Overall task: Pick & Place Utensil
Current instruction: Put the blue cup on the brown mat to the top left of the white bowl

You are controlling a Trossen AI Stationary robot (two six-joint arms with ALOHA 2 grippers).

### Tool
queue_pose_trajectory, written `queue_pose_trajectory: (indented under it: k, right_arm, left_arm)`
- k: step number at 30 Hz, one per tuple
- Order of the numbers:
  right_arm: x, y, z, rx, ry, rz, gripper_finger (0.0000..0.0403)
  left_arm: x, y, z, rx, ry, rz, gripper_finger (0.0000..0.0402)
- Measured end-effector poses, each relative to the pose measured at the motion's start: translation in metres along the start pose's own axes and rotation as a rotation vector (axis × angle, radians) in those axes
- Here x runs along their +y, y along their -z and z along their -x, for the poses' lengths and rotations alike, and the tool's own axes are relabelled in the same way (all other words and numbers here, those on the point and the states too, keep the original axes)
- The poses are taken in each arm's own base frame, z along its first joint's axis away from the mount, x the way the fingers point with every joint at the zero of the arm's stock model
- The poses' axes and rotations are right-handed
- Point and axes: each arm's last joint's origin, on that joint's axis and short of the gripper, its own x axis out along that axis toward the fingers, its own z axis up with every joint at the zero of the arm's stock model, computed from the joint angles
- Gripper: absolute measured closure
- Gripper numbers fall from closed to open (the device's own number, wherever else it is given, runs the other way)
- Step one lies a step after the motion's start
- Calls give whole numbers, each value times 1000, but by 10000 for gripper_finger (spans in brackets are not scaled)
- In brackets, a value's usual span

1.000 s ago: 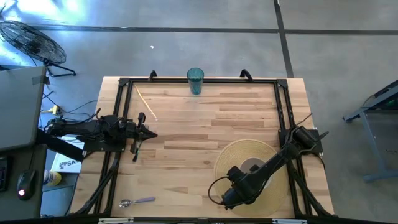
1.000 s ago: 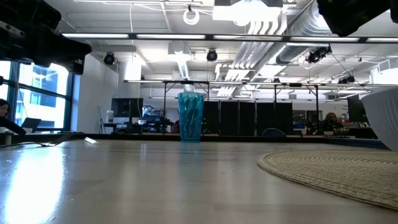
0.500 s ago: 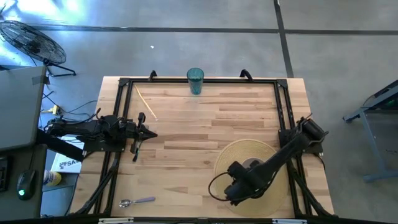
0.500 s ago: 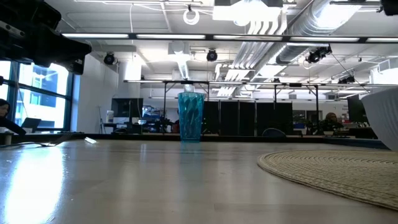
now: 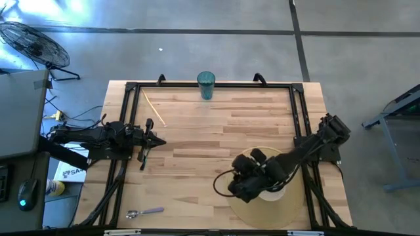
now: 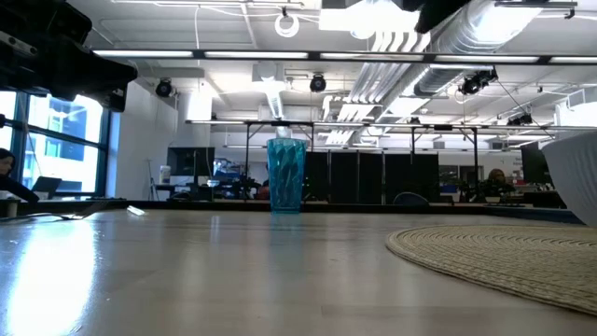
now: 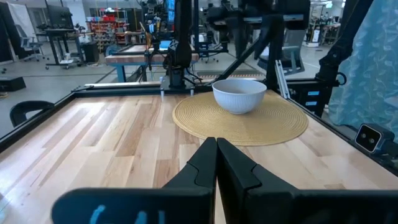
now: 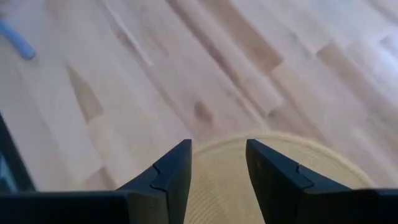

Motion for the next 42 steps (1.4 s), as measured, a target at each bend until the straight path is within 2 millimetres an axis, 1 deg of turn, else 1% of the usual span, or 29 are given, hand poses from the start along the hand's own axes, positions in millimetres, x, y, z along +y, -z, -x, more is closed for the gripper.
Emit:
queue_pose_trajectory:
  k: [5, 9, 14, 18, 23, 31, 34, 37, 42]
  right_arm:
    - [-6, -11, -4, -98, 62, 42, 258]
    - [-9, -26, -11, -192, 105, 80, 256]
    - [-14, -52, -26, -237, 95, 114, 257]
    - [-20, -75, -35, -277, 65, 108, 244]
    - [-34, -101, -47, -314, 77, 96, 212]
    - [-69, -131, -64, -323, 179, 27, 141]
    - [-82, -142, -75, -319, 209, 10, 117]
    - [-94, -153, -90, -302, 216, 2, 96]
    - [-114, -170, -125, -267, 198, -15, 65]
  left_arm:
    - [0, 0, 0, 0, 0, 0, 401]
    - [0, 0, 0, 0, 0, 0, 401]
    - [0, 0, 0, 0, 0, 0, 401]
    - [0, 0, 0, -1, 0, 0, 401]
    - [0, 0, 0, 0, 0, 0, 401]
    - [0, 0, 0, 0, 0, 0, 401]
    - [0, 0, 0, -1, 0, 0, 401]
    - [0, 0, 0, 0, 0, 0, 401]
    - [0, 0, 0, 0, 0, 0, 401]
